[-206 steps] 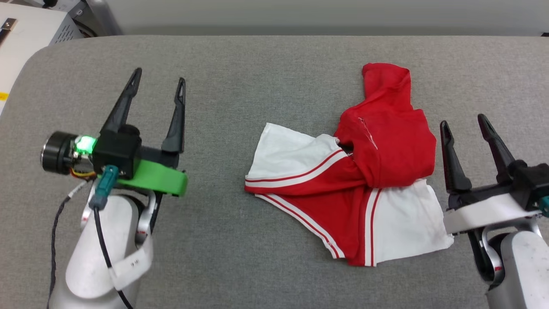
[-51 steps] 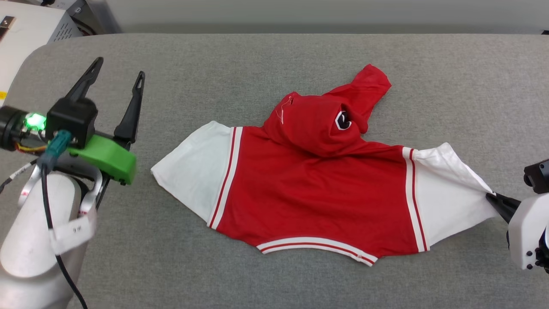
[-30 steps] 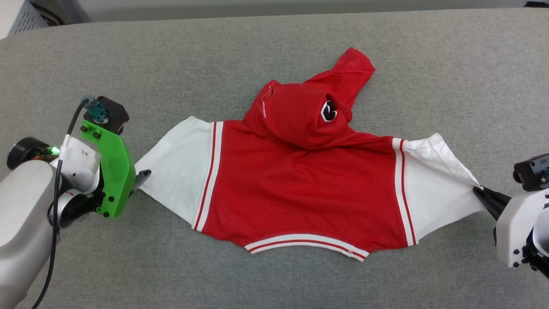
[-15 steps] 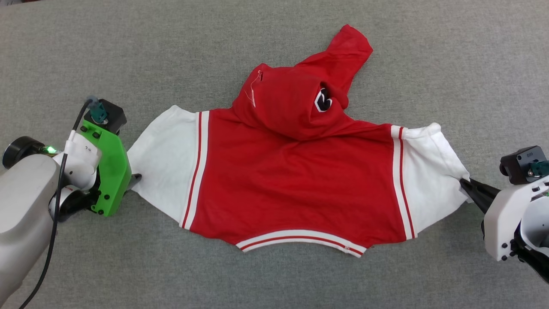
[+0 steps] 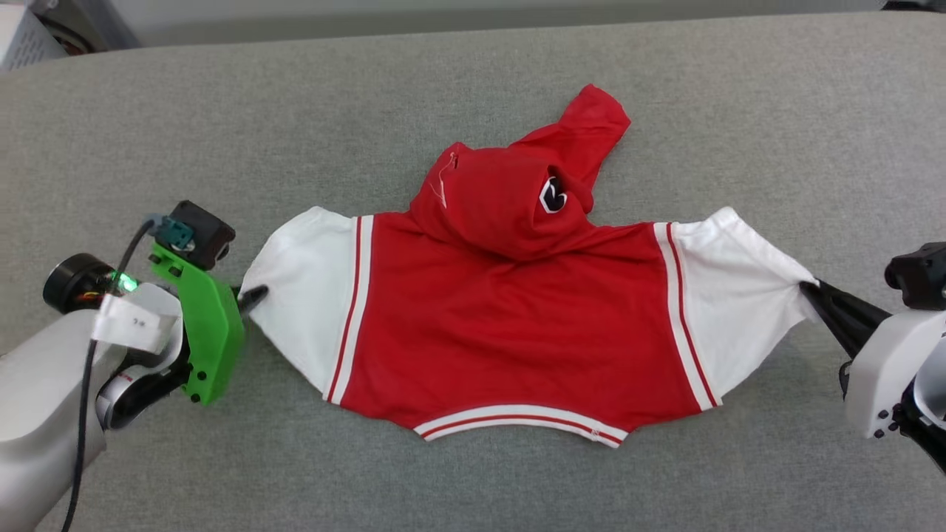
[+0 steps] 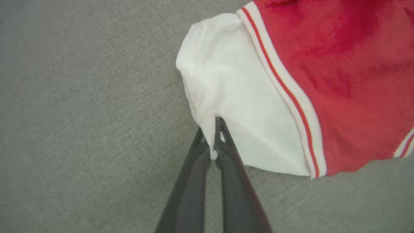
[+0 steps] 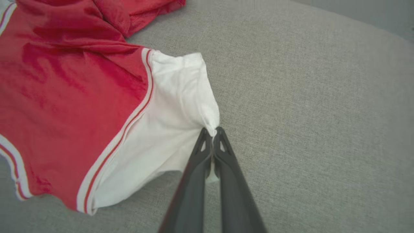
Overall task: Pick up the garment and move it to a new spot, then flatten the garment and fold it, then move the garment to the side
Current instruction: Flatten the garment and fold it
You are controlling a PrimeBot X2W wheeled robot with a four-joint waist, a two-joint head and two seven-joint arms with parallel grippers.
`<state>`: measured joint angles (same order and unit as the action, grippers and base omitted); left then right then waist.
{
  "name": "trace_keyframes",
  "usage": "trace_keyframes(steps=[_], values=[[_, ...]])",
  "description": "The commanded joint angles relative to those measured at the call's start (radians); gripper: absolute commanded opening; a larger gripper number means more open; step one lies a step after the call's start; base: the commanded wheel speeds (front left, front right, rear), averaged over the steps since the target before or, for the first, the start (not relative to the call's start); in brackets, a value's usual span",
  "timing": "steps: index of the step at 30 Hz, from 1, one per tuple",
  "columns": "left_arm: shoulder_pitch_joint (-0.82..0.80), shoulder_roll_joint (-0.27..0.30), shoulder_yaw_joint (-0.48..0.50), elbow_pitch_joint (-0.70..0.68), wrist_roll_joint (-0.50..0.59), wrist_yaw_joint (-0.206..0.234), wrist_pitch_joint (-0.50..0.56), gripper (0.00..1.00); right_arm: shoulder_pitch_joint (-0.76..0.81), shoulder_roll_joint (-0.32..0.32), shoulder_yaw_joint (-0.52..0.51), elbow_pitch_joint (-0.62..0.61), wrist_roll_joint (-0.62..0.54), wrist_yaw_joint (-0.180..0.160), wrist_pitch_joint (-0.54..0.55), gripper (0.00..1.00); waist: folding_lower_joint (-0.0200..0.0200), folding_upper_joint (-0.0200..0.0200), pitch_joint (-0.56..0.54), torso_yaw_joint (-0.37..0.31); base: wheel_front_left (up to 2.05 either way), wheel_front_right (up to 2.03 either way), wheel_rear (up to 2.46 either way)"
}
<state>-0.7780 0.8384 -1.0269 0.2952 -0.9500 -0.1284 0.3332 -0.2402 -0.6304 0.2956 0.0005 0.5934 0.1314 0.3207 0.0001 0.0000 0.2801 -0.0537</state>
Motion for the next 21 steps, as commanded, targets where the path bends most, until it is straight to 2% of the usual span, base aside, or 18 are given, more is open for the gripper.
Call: trace_keyframes(steps=[1, 6, 12, 17, 21], values=[[0.012, 0.016, 0.011, -0.019, -0.017, -0.002, -0.024, 0.0, 0.016, -0.001, -0.014, -0.013, 0.003, -0.001, -0.009, 0.0, -0.0001, 0.0, -0.046, 0.012, 0.0, 0.0, 0.0], [0.02, 0.07, 0.064, -0.165, -0.025, 0.008, -0.136, 0.0, 0.04, -0.007, -0.096, -0.08, 0.005, -0.001, -0.013, 0.0, -0.0001, 0.0, -0.094, 0.023, 0.0, 0.0, 0.0], [0.009, 0.117, 0.135, -0.364, -0.012, 0.06, -0.235, 0.0, 0.038, 0.005, -0.197, -0.182, 0.053, -0.001, 0.002, 0.0, -0.0001, 0.0, -0.135, 0.036, 0.0, 0.0, 0.0], [-0.045, 0.109, 0.201, -0.488, -0.022, 0.081, -0.287, 0.0, -0.012, -0.002, -0.277, -0.253, 0.08, -0.001, 0.026, 0.0, -0.0001, 0.0, -0.159, 0.048, 0.0, 0.0, 0.0], [-0.109, 0.083, 0.23, -0.517, 0.002, 0.079, -0.309, 0.0, -0.085, -0.016, -0.304, -0.284, 0.093, -0.001, 0.05, 0.0, -0.0001, 0.0, -0.165, 0.051, 0.0, 0.0, 0.0]])
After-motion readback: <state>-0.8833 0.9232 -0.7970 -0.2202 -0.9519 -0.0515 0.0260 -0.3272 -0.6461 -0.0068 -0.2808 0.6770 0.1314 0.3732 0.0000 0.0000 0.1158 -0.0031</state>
